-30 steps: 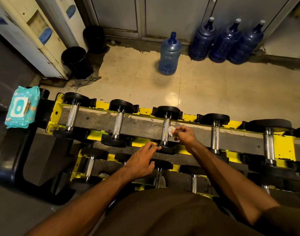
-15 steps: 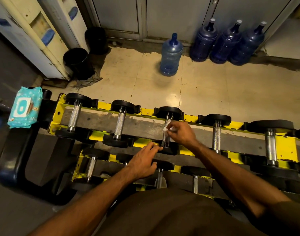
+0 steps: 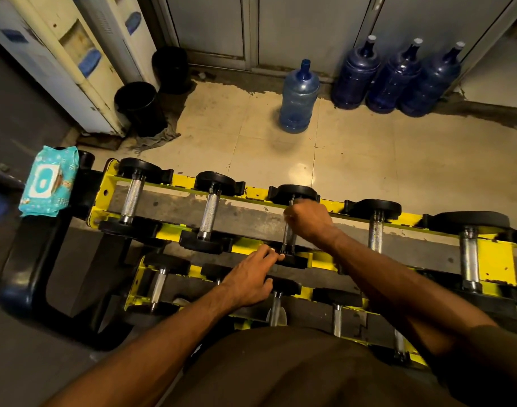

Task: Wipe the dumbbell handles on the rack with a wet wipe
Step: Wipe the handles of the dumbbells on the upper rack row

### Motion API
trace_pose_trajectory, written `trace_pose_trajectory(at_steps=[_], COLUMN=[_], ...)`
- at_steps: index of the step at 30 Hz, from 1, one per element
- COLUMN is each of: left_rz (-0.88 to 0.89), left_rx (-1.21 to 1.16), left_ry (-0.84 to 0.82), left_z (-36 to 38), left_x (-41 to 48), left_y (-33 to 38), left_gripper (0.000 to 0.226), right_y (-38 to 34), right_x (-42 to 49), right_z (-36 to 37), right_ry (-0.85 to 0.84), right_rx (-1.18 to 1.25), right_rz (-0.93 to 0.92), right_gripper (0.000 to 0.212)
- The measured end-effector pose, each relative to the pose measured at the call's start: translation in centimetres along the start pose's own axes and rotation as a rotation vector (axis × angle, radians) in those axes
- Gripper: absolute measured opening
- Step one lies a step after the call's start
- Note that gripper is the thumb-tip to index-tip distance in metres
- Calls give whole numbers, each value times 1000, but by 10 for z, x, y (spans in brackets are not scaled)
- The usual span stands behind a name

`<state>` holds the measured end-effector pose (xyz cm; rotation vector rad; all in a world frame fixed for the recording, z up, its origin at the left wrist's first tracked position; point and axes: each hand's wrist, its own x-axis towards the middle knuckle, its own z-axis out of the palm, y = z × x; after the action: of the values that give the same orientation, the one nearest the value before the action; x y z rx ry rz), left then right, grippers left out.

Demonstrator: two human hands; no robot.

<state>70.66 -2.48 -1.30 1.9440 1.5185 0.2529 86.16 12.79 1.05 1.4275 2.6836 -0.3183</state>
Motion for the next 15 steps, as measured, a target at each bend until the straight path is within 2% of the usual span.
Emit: trace_pose_trajectory(at_steps=[2, 6, 7, 11, 15], left_rz=[-14, -14, -12, 0, -10], left_rx=[-5, 6, 9, 2, -11], left_ry=[-5, 1, 5, 7, 1], left_z=[0, -1, -1, 1, 2], left_x=[0, 0, 0, 1, -1], left_y=[1, 0, 0, 1, -2], left_gripper=[64, 63, 63, 62, 63], right_y=[-3, -17, -19, -18, -17], right_x=[2, 2, 3, 11, -1], right_z=[-3, 1, -2, -11, 0], right_ry=[67, -138, -165, -64, -132], right_rx=[-92, -194, -214, -271, -183], right_rz=[68, -206, -228, -53, -207], right_gripper=[24, 27, 27, 33, 21])
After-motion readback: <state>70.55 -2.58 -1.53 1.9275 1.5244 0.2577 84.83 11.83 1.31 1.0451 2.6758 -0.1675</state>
